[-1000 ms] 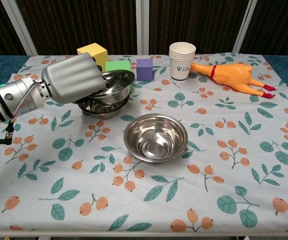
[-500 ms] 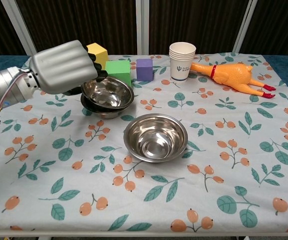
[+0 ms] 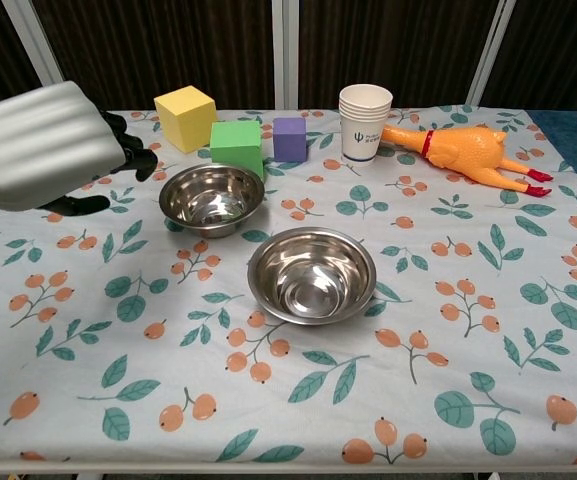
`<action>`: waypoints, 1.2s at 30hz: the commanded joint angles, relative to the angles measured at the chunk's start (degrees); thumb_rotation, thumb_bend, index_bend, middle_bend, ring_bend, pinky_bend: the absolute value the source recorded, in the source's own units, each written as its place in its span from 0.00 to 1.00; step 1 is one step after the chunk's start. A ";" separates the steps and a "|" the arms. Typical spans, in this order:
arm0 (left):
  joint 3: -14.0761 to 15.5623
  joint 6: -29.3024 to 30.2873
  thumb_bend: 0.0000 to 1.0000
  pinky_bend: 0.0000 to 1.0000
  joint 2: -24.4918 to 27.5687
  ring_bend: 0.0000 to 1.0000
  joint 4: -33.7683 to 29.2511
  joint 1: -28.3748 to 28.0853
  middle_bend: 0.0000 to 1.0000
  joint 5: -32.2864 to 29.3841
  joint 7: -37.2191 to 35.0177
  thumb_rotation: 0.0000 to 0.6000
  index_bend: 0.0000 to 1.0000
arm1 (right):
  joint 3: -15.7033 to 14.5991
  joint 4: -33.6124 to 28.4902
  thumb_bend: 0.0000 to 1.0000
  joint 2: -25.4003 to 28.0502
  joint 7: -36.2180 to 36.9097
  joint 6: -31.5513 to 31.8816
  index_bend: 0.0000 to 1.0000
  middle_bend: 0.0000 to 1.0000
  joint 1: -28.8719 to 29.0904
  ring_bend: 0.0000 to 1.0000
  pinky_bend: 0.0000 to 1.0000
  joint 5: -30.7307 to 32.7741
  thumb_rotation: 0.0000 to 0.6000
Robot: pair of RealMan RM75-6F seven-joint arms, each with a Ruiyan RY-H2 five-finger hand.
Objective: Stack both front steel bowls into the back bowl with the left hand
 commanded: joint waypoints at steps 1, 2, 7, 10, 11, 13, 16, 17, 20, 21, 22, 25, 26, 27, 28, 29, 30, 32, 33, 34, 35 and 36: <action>2.86 2.30 0.25 0.63 1.16 0.57 -6.02 1.68 0.63 4.71 2.01 1.00 0.51 | 0.04 -0.52 0.00 0.30 -0.09 0.17 0.02 0.10 0.01 0.00 0.03 -0.27 1.00; 3.46 2.75 0.25 0.63 0.48 0.57 -6.57 1.58 0.63 6.54 2.11 1.00 0.51 | 0.05 -0.84 0.00 0.45 -0.18 0.36 0.02 0.10 0.00 0.00 0.03 -0.50 1.00; 4.64 2.56 0.25 0.64 -3.77 0.57 -5.10 0.49 0.63 12.09 2.03 1.00 0.51 | -0.02 -1.46 0.00 0.73 -0.33 0.81 0.02 0.10 -0.25 0.00 0.03 -0.73 1.00; 4.42 1.92 0.25 0.64 -6.66 0.57 -1.90 -0.38 0.63 13.65 0.62 1.00 0.51 | -0.02 -1.22 0.00 0.83 -0.29 0.76 0.02 0.10 -0.44 0.00 0.03 -0.34 1.00; 4.25 1.92 0.25 0.64 -7.44 0.57 -0.77 -0.72 0.63 14.07 -0.05 1.00 0.51 | 0.04 -1.08 0.00 0.85 -0.22 0.74 0.02 0.10 -0.49 0.00 0.03 -0.14 1.00; 3.75 2.42 0.25 0.63 -9.14 0.57 2.34 -1.68 0.63 15.22 -1.89 1.00 0.52 | 0.22 -0.77 0.00 0.90 -0.02 0.54 0.02 0.10 -0.56 0.00 0.03 0.46 1.00; 2.87 2.85 0.25 0.63 -11.26 0.57 6.81 -3.02 0.62 15.97 -4.64 1.00 0.52 | 0.46 -0.30 0.00 0.96 0.05 0.15 0.02 0.10 -0.57 0.00 0.03 1.30 1.00; 2.51 2.65 0.25 0.63 -11.93 0.57 8.19 -3.49 0.61 15.88 -5.52 1.00 0.52 | 0.56 -0.13 0.00 0.96 0.05 -0.01 0.02 0.10 -0.55 0.00 0.03 1.61 1.00; 2.06 2.21 0.25 0.63 -13.14 0.56 10.20 -4.34 0.61 15.67 -7.38 1.00 0.52 | 0.83 0.19 0.00 0.93 0.13 -0.31 0.02 0.10 -0.48 0.00 0.03 2.22 1.00; 2.06 2.13 0.25 0.63 -13.57 0.56 10.90 -4.70 0.60 15.80 -8.01 1.00 0.52 | 0.95 0.32 0.00 0.89 0.20 -0.41 0.02 0.10 -0.44 0.00 0.03 2.44 1.00; 2.12 2.05 0.25 0.63 -13.87 0.56 11.35 -4.96 0.60 15.92 -8.50 1.00 0.52 | 1.03 0.43 0.00 0.86 0.25 -0.49 0.02 0.10 -0.40 0.00 0.03 2.58 1.00; 2.40 1.69 0.25 0.63 -14.93 0.56 12.53 -5.70 0.59 16.20 -9.92 1.00 0.52 | 1.28 0.79 0.00 0.79 0.49 -0.79 0.02 0.10 -0.25 0.00 0.03 3.00 1.00; 2.38 1.55 0.25 0.63 -15.27 0.56 12.91 -5.98 0.59 16.25 -10.27 1.00 0.51 | 1.33 0.91 0.00 0.76 0.58 -0.89 0.02 0.10 -0.21 0.00 0.03 3.09 1.00; 2.36 1.42 0.25 0.63 -15.65 0.56 13.30 -6.24 0.59 16.28 -10.62 1.00 0.51 | 1.37 1.05 0.00 0.75 0.68 -0.99 0.02 0.10 -0.19 0.00 0.03 3.19 1.00; 2.26 1.19 0.25 0.63 -16.18 0.56 13.89 -6.65 0.59 16.28 -11.04 1.00 0.51 | 1.42 1.25 0.00 0.73 0.84 -1.14 0.02 0.10 -0.15 0.00 0.03 3.35 1.00; 2.19 1.00 0.25 0.63 -16.56 0.56 14.31 -6.96 0.59 16.28 -11.31 1.00 0.51 | 1.45 1.41 0.00 0.71 0.98 -1.27 0.02 0.10 -0.13 0.00 0.03 3.49 1.00; 2.14 0.82 0.25 0.63 -17.06 0.56 14.82 -7.37 0.59 16.35 -11.67 1.00 0.51 | 1.49 1.64 0.00 0.69 1.18 -1.43 0.02 0.10 -0.12 0.00 0.03 3.69 1.00; 2.11 0.69 0.25 0.63 -17.79 0.56 15.64 -7.97 0.59 16.51 -12.14 1.00 0.52 | 1.61 2.01 0.00 0.65 1.53 -1.64 0.02 0.10 -0.09 0.00 0.03 3.99 1.00; 2.07 0.63 0.25 0.63 -18.17 0.56 16.09 -8.24 0.59 16.54 -12.36 1.00 0.52 | 1.68 2.18 0.00 0.63 1.71 -1.72 0.02 0.10 -0.08 0.00 0.03 4.14 1.00; 2.05 0.49 0.25 0.63 -18.67 0.56 16.69 -8.58 0.59 16.56 -12.65 1.00 0.52 | 1.76 2.36 0.00 0.62 1.95 -1.77 0.02 0.10 -0.07 0.00 0.03 4.26 1.00; 2.06 0.36 0.25 0.63 -19.06 0.56 17.18 -8.83 0.59 16.55 -12.89 1.00 0.51 | 1.80 2.47 0.00 0.63 2.10 -1.79 0.02 0.10 -0.08 0.00 0.03 4.32 1.00; 2.07 0.21 0.25 0.63 -19.60 0.56 17.89 -9.13 0.59 16.51 -13.28 1.00 0.51 | 1.83 2.58 0.00 0.68 2.29 -1.77 0.02 0.10 -0.10 0.00 0.03 4.34 1.00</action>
